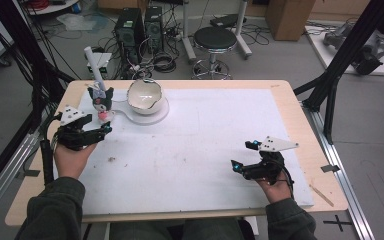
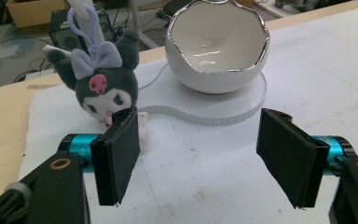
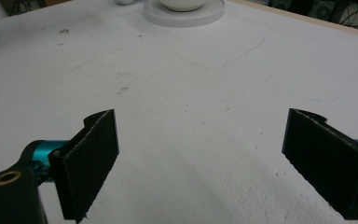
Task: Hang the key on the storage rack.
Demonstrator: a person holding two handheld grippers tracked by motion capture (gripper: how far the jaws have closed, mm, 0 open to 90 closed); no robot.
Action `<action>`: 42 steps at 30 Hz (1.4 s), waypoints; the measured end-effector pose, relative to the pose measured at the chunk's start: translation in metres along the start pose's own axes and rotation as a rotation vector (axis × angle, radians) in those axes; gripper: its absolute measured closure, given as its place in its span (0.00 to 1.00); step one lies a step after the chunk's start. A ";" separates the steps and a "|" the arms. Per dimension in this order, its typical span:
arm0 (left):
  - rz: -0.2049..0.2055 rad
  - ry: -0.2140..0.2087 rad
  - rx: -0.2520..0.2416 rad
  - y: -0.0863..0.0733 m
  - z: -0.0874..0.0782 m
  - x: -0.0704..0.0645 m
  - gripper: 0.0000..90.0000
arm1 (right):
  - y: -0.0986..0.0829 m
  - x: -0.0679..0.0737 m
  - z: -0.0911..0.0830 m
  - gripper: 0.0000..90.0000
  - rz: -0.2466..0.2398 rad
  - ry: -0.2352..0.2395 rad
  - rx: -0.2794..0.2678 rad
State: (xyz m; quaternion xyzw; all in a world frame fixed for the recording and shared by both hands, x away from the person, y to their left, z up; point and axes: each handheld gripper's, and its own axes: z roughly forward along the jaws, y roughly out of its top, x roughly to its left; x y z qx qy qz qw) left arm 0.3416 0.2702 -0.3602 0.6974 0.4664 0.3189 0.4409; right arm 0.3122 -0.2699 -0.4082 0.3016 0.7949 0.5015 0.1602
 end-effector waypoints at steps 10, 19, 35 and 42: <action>0.011 -0.022 -0.004 0.000 -0.006 -0.006 0.33 | 0.000 0.000 0.000 0.11 -0.004 0.000 -0.002; 0.009 -0.036 -0.007 -0.006 -0.011 -0.011 0.33 | 0.000 0.001 0.000 0.11 -0.002 0.003 -0.002; 0.032 -0.066 -0.007 -0.011 -0.020 -0.022 0.33 | 0.000 0.001 0.000 0.11 -0.003 0.001 -0.001; 0.022 -0.076 -0.018 -0.016 -0.023 -0.026 0.33 | 0.000 0.001 0.000 0.11 -0.002 0.001 -0.001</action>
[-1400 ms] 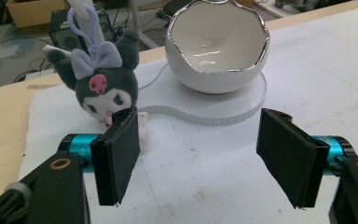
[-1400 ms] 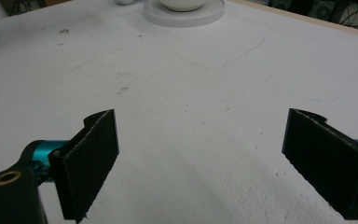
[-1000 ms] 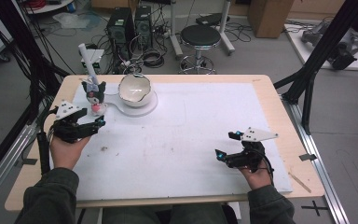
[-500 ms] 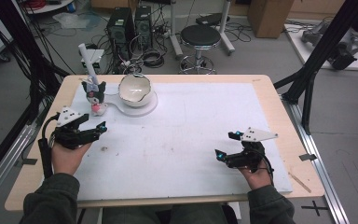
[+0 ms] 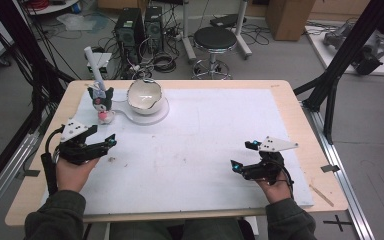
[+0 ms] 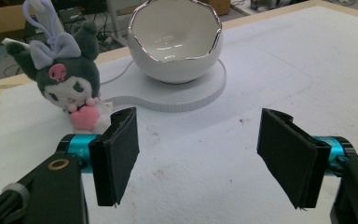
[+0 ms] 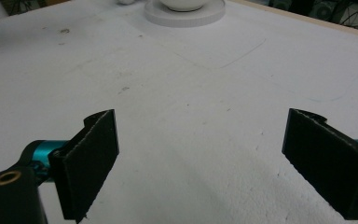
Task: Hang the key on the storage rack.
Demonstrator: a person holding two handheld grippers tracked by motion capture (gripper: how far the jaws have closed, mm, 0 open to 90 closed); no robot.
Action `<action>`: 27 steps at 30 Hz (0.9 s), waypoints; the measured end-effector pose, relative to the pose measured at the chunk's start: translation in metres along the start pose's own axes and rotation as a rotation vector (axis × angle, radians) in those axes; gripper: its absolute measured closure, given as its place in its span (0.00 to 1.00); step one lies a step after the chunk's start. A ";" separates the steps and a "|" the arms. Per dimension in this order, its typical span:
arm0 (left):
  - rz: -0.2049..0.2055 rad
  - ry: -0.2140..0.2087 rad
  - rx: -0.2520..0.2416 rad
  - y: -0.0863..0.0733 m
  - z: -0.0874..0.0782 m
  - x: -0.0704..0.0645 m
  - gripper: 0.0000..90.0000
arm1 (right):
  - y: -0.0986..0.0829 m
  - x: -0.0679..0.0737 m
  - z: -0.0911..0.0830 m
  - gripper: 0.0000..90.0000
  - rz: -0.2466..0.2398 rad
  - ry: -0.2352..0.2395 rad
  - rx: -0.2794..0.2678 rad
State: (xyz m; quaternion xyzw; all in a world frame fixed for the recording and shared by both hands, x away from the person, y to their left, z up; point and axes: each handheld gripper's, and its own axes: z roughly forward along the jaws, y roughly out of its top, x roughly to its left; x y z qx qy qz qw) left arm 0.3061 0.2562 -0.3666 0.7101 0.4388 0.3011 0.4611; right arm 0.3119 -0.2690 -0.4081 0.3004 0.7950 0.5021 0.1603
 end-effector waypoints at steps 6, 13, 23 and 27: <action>-0.002 -0.008 -0.003 -0.003 -0.001 -0.003 0.33 | 0.000 0.000 0.000 0.11 0.001 0.000 0.000; -0.004 -0.020 0.003 -0.006 -0.002 -0.007 0.33 | 0.000 0.000 0.000 0.11 -0.004 -0.002 -0.002; 0.005 -0.034 -0.002 -0.007 -0.006 -0.012 0.33 | 0.000 0.001 -0.001 0.11 -0.001 -0.005 -0.006; 0.005 -0.042 -0.007 -0.008 -0.007 -0.014 0.33 | 0.000 0.001 -0.002 0.11 -0.003 -0.006 -0.006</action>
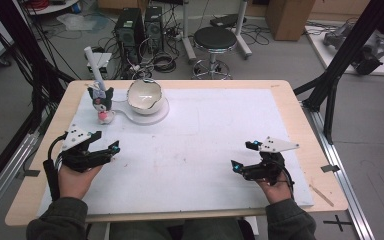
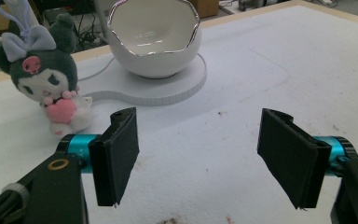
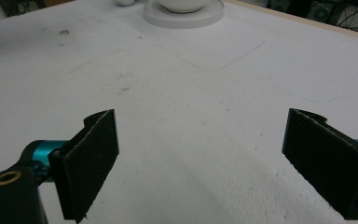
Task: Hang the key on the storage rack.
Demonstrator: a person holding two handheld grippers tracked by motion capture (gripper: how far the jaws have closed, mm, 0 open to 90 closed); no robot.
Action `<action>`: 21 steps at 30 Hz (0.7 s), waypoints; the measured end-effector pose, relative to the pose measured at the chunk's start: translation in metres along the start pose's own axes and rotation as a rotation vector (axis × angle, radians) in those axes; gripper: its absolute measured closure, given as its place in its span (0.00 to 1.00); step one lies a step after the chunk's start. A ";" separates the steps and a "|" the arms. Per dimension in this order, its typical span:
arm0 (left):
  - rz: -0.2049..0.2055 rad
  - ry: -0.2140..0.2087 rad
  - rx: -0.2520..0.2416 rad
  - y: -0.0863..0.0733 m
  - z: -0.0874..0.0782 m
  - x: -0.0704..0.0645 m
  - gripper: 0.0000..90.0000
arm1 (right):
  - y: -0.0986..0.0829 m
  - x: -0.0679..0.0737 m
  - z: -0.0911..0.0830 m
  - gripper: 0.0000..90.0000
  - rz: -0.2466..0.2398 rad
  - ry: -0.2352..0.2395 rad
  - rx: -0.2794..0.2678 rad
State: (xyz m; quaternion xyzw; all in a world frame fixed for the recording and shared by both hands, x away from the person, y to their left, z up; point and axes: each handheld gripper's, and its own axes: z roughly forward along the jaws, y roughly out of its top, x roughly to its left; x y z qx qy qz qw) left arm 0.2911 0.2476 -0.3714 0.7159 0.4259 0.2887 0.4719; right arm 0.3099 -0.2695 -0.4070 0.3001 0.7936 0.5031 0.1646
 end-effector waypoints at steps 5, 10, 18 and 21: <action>0.008 -0.009 -0.001 0.000 -0.002 -0.004 0.33 | 0.000 0.000 0.000 0.11 -0.002 -0.001 0.000; 0.015 -0.021 -0.002 0.000 -0.003 -0.008 0.33 | 0.000 0.000 0.000 0.11 0.003 -0.004 0.003; 0.022 -0.033 -0.008 -0.002 -0.003 -0.015 0.32 | 0.000 0.000 -0.001 0.11 0.002 -0.005 0.001; 0.025 -0.034 -0.011 -0.002 -0.004 -0.017 0.32 | 0.000 0.000 -0.001 0.11 0.001 -0.005 0.000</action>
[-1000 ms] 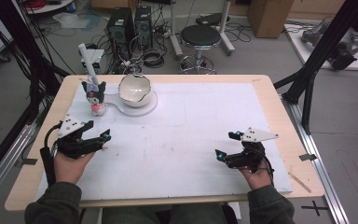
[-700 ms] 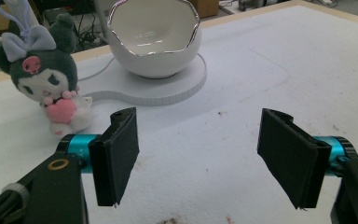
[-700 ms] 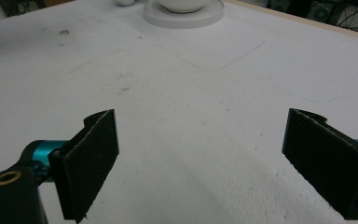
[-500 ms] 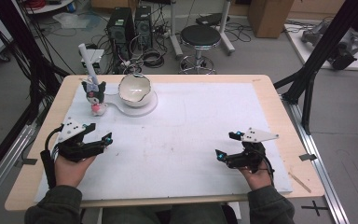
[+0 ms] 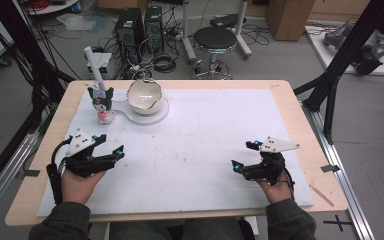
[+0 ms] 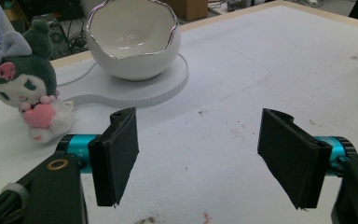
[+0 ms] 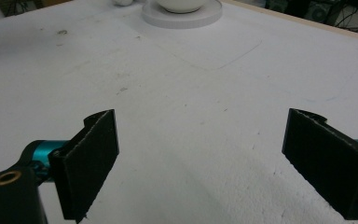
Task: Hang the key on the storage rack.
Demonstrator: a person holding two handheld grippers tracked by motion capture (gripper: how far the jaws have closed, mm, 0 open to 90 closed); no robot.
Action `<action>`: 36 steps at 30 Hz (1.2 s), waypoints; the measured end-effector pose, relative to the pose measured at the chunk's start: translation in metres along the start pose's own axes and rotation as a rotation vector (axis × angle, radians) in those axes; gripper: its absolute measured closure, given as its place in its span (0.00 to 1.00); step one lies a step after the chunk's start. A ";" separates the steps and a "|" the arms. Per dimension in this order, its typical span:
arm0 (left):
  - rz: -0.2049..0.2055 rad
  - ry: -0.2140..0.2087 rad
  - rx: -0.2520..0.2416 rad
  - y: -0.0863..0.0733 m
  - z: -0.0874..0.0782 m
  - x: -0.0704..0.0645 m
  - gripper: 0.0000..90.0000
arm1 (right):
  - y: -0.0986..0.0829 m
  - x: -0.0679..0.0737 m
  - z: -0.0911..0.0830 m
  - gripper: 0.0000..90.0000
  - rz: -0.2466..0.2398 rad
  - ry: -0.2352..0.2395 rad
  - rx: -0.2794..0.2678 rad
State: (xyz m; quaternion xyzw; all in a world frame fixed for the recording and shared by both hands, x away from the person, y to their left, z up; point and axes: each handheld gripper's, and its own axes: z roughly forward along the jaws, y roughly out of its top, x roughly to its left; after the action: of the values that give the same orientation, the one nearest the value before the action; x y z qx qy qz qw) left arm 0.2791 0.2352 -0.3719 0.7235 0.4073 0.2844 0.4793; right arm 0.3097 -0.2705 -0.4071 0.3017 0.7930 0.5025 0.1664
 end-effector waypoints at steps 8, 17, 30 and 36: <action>0.010 -0.005 -0.006 -0.001 -0.002 -0.004 0.32 | 0.000 0.000 0.000 0.11 -0.002 -0.002 -0.002; 0.015 -0.010 -0.011 -0.001 -0.005 -0.009 0.32 | 0.000 0.000 -0.001 0.11 0.002 -0.005 0.002; 0.019 -0.014 -0.010 -0.006 -0.010 -0.012 0.32 | 0.000 0.000 -0.001 0.11 0.001 -0.006 0.003; 0.022 -0.013 -0.011 -0.006 -0.012 -0.013 0.32 | 0.000 0.000 -0.001 0.11 0.000 -0.006 0.001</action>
State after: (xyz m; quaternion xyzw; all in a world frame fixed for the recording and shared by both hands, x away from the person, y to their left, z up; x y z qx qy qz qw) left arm 0.2603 0.2306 -0.3733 0.7271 0.3948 0.2873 0.4826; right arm 0.3092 -0.2714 -0.4069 0.3032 0.7928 0.5012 0.1684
